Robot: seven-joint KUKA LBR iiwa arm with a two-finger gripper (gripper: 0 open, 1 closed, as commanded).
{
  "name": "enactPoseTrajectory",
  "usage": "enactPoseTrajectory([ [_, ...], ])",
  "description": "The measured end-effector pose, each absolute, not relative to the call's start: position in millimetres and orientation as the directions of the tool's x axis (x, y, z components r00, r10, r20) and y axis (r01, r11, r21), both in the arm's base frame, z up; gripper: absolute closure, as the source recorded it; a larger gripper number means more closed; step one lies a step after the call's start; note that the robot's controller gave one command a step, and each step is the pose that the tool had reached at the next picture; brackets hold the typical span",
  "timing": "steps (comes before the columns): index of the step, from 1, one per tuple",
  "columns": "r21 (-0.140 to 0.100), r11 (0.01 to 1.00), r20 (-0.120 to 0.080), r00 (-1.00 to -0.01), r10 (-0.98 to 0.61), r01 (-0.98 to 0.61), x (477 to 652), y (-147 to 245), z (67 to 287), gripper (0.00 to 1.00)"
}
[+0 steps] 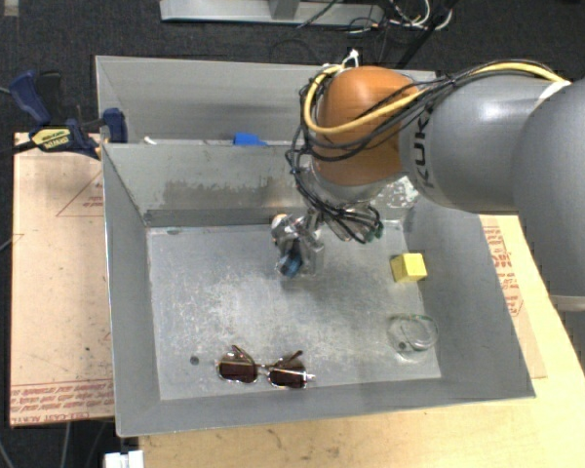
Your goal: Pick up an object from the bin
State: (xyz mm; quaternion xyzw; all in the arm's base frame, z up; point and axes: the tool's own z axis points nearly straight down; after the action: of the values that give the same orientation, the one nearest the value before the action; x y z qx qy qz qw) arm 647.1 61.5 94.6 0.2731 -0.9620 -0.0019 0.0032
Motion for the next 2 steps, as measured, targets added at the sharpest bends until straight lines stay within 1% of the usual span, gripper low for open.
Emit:
enactPoseTrajectory([
  [1,0.003,0.851,0.001,-0.851,-0.525,-0.525,648.7,61.8,118.8,1.00],
  [2,-0.001,0.851,-0.005,-0.851,-0.525,-0.525,650.2,61.8,138.5,1.00],
])
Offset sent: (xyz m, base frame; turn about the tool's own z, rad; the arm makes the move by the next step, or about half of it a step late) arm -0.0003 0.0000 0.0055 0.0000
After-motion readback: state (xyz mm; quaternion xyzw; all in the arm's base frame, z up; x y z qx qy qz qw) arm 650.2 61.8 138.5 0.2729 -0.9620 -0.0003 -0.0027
